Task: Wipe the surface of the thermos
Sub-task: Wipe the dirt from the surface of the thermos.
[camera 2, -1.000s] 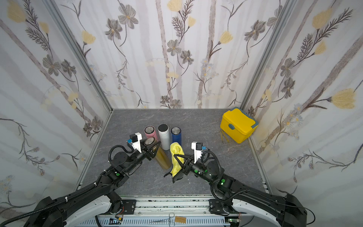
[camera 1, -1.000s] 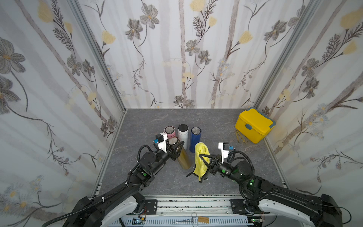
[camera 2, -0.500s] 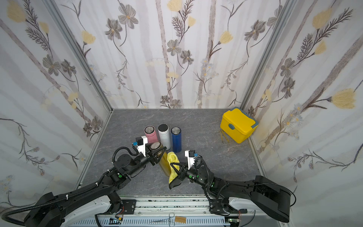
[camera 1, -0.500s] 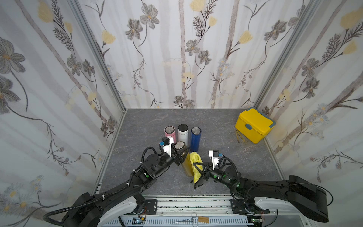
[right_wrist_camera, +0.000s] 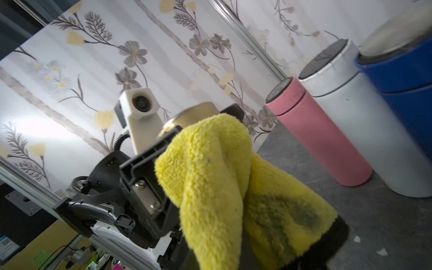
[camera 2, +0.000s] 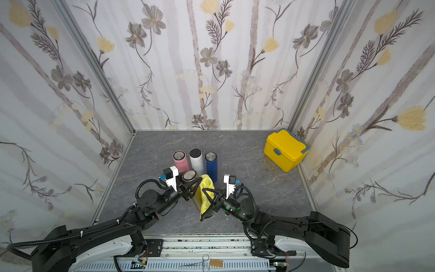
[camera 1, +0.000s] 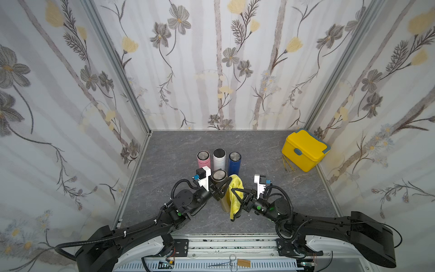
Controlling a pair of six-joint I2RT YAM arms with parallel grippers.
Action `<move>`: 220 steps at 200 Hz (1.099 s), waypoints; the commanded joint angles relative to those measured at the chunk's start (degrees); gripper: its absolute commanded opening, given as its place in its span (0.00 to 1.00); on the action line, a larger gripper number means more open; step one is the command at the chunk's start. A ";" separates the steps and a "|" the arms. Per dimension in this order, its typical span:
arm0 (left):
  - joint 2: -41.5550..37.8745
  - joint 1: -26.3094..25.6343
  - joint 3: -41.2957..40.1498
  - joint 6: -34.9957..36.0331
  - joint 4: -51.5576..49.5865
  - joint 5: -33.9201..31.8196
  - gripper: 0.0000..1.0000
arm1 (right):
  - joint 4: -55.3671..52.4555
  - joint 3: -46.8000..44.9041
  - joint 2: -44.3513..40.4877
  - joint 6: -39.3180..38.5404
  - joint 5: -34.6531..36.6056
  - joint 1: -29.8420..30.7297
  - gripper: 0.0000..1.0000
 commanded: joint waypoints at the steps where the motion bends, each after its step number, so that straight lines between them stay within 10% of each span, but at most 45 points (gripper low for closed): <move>1: -1.07 -0.11 0.40 -0.93 5.01 0.63 0.00 | 7.57 -4.08 4.39 4.61 1.57 0.08 0.00; 34: -0.78 -0.09 0.35 -0.82 6.38 2.57 0.00 | 19.00 -5.39 7.74 5.46 -0.47 -0.30 0.00; 105: -0.12 -0.09 -0.65 3.38 8.77 6.70 0.00 | 0.87 1.37 -3.39 3.53 -0.81 -0.89 0.00; 162: 0.52 -0.10 -2.15 4.88 14.34 10.98 0.00 | 24.84 -7.39 8.63 8.51 -4.35 -1.54 0.00; 220: -0.09 -0.17 -1.95 7.60 12.44 12.97 0.00 | 1.59 2.26 -3.77 4.31 -6.83 -2.38 0.00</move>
